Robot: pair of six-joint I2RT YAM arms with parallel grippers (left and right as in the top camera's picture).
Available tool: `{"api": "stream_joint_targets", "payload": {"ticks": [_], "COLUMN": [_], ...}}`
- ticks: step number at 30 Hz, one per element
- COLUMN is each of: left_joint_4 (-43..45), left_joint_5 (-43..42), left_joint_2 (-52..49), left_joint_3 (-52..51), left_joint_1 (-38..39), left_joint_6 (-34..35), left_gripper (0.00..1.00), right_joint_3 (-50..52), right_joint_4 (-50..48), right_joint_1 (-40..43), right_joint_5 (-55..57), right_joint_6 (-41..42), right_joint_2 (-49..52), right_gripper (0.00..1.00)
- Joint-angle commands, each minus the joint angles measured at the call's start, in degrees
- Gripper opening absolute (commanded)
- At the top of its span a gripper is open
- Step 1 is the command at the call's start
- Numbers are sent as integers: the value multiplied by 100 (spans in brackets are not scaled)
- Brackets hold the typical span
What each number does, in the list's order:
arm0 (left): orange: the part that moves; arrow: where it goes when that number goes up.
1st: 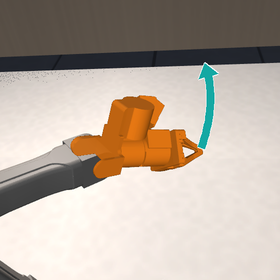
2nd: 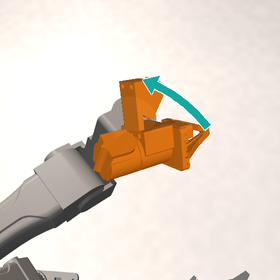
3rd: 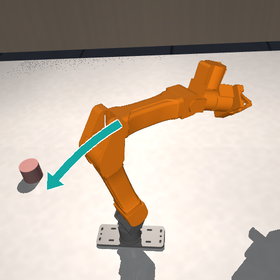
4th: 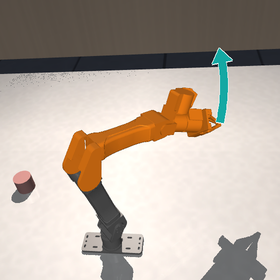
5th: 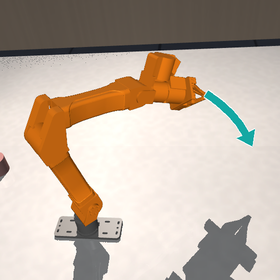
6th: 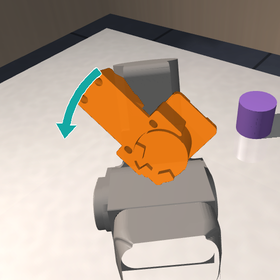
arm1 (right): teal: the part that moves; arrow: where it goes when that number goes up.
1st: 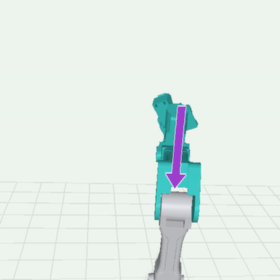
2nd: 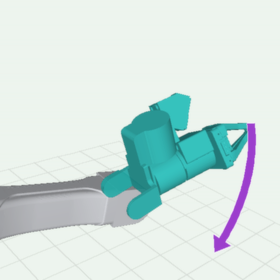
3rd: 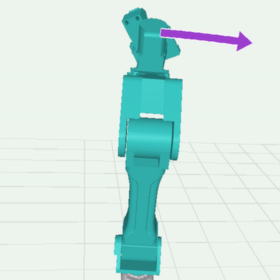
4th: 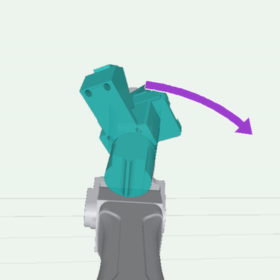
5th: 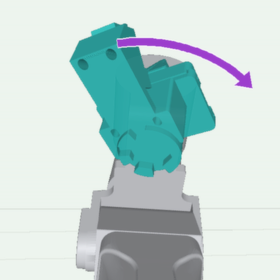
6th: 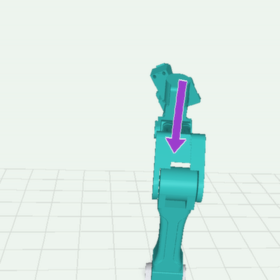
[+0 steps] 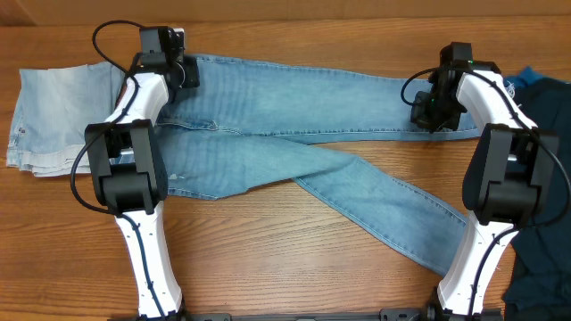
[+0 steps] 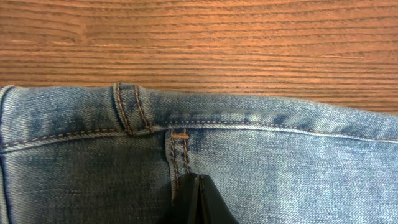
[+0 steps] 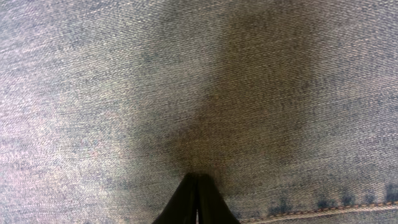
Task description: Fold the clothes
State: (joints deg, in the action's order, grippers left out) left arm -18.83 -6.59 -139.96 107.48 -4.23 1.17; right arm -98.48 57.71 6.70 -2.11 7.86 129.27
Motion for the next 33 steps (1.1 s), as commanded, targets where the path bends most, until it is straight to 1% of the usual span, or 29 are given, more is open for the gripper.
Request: {"api": "stream_joint_targets", "payload": {"ticks": [1, 3, 6, 10, 12, 14, 15, 16, 18, 19, 20, 21, 22, 23, 25, 26, 27, 29, 31, 33], "left_joint_4": [280, 396, 413, 326, 365, 96, -221, -807, -1419, -1926, -2459, -2929, -3657, -4109, -4795, -5292, -5541, -6048, -6655, -7243], "left_joint_5": [400, 426, 428, 424, 398, 358, 361, 363, 356, 345, 289, 203, 214, 214, 221, 260, 258, 256, 258, 254], "left_joint_2": [-319, -319, -374, -629, -616, -549, -468, -313, -151, -4, 146, 293, 551, 737, 1078, 1384, 1554, 1912, 2262, 2444], "left_joint_3": [-127, -127, -127, -127, 33, 608, 1145, 2212, 3230, 3851, 4352, 4719, 5136, 5329, 5499, 5508, 5508, 5508, 5508, 5508], "left_joint_1": [-166, -186, -291, -463, -496, -479, -461, -442, -433, -417, -396, -363, -306, -280, -269, -271, -271, -269, -216, -166], "left_joint_6": [-190, -227, -227, -225, -66, 17, 17, 22, 181, 339, 409, 422, 455, 498, 616, 774, 857, 1062, 1088, 1134], "left_gripper": [4, 4, 4, 4, 4, 4, 6, 25, 30, 38, 52, 64, 78, 87, 94, 97, 99, 100, 100, 100], "right_joint_3": [350, 350, 350, 350, 350, 192, -109, -798, -1565, -2046, -2638, -2953, -3252, -3346, -3353, -3353, -3353, -3353, -3353, -3353], "right_joint_4": [153, -50, -190, -304, -546, -713, -627, -278, 201, 584, 1154, 1517, 1963, 2227, 2590, 2861, 3003, 3261, 3521, 3748], "right_joint_1": [44, 42, 42, 37, 26, 11, 11, 11, 11, 11, 37, 61, 118, 177, 291, 369, 402, 426, 417, 415], "right_joint_5": [216, -192, -450, -463, -466, -442, -466, -463, -463, -461, -461, -455, -444, -446, -446, -446, -446, -446, -444, -444], "right_joint_6": [310, 313, 317, 330, 431, 437, 439, 437, 437, 437, 442, 439, 439, 442, 442, 442, 442, 442, 487, 581], "right_joint_2": [372, 372, 372, 372, 372, 372, 348, 269, 164, 94, -9, -85, -223, -354, -640, -833, -944, -1176, -1467, -1711], "right_gripper": [8, 8, 8, 8, 9, 24, 29, 37, 43, 46, 50, 53, 58, 61, 66, 70, 71, 73, 77, 79]}}
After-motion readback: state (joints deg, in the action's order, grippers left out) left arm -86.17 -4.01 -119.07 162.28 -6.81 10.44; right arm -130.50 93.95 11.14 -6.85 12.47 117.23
